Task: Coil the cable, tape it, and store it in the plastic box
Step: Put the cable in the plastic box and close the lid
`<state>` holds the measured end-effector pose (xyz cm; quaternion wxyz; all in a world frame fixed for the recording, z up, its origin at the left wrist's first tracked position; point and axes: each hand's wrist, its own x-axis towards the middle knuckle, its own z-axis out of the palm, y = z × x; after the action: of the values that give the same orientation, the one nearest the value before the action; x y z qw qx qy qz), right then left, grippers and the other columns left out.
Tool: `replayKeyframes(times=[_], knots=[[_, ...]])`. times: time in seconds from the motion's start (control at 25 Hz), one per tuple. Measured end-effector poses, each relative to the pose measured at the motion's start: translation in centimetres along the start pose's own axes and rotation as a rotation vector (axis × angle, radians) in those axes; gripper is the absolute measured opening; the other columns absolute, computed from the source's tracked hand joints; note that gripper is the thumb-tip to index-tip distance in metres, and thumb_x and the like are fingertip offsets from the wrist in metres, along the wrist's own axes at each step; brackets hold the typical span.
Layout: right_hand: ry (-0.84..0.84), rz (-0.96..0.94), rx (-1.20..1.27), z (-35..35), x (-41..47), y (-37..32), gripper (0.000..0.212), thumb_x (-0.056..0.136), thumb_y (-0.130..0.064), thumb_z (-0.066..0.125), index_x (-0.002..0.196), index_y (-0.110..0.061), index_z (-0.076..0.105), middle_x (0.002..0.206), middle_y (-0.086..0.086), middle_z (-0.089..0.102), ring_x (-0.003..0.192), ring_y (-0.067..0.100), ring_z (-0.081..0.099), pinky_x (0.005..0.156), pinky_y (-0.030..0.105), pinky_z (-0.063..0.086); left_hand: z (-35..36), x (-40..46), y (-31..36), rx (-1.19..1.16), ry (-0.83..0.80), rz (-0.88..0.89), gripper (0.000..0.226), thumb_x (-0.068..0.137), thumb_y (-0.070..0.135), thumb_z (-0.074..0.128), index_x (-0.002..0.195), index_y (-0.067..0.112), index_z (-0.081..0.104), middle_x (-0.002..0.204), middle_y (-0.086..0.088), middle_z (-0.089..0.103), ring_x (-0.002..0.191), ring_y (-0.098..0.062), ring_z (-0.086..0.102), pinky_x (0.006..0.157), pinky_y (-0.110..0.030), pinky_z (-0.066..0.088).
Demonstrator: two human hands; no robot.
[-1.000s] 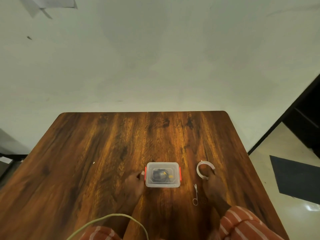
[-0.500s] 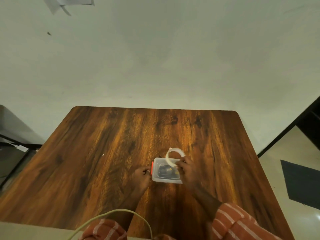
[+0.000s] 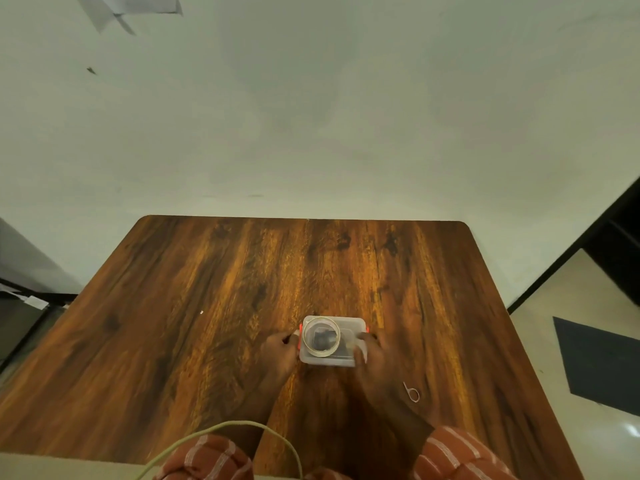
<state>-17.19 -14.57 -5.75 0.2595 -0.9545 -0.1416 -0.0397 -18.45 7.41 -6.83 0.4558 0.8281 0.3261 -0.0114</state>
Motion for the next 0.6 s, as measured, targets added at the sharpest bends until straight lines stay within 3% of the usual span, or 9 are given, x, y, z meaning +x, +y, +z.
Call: replayKeyframes(times=[0.04,0.12,0.2,0.32,0.44,0.6], knots=[[-0.016,0.161,-0.099,-0.2,-1.0,1.6,0.04,0.092,-0.047,0.049,0.125,-0.026,0.059,0.13,0.002,0.058,0.118,0.021,0.055,0.103,0.034,0.041,0.1,0.0,0.1,0.013,-0.001,0.002,0.033,0.098,0.034,0.053,0.089,0.012,0.076,0.087,-0.007,0.075,0.076,-0.02,0.066,0.07,-0.033,0.051],[-0.214,0.444,-0.191,-0.3,-2.8,4.2,0.059,0.089,-0.058,0.045,0.138,-0.025,0.045,0.147,0.006,0.044,0.134,0.027,0.043,0.11,0.047,0.038,0.2,-0.2,0.4,0.035,0.011,0.001,0.032,0.099,0.032,0.054,0.098,0.009,0.076,0.095,-0.008,0.075,0.082,-0.022,0.066,0.07,-0.03,0.045],[-0.375,0.464,-0.201,0.4,-4.0,5.7,0.072,0.087,-0.059,0.051,0.146,-0.023,0.034,0.152,0.007,0.035,0.138,0.028,0.037,0.111,0.048,0.037,0.3,-0.2,0.6,0.032,0.024,-0.009,0.032,0.099,0.031,0.054,0.096,0.008,0.076,0.093,-0.01,0.074,0.081,-0.022,0.065,0.071,-0.03,0.045],[-0.412,0.48,-0.186,0.8,-4.0,6.6,0.057,0.095,-0.044,0.045,0.147,-0.022,0.034,0.152,0.007,0.036,0.138,0.025,0.038,0.114,0.047,0.036,0.4,-0.4,0.7,0.012,0.037,-0.027,0.032,0.099,0.029,0.054,0.092,0.007,0.076,0.088,-0.01,0.074,0.077,-0.022,0.064,0.07,-0.031,0.047],[-0.42,0.555,-0.122,0.0,-3.0,6.8,0.043,0.098,-0.038,0.04,0.137,-0.021,0.044,0.144,0.009,0.047,0.128,0.025,0.05,0.107,0.045,0.044,0.4,-0.5,0.8,-0.015,0.03,-0.04,0.031,0.099,0.028,0.054,0.085,0.01,0.075,0.081,-0.006,0.072,0.074,-0.019,0.064,0.068,-0.031,0.049],[-0.461,0.526,-0.144,-2.0,-1.4,6.8,0.024,0.09,-0.041,0.056,0.105,-0.023,0.063,0.104,-0.001,0.067,0.091,0.014,0.063,0.078,0.03,0.051,0.2,-0.7,1.0,-0.035,0.026,-0.02,0.029,0.099,0.026,0.054,0.083,0.013,0.074,0.083,-0.006,0.072,0.074,-0.018,0.064,0.064,-0.028,0.045]])
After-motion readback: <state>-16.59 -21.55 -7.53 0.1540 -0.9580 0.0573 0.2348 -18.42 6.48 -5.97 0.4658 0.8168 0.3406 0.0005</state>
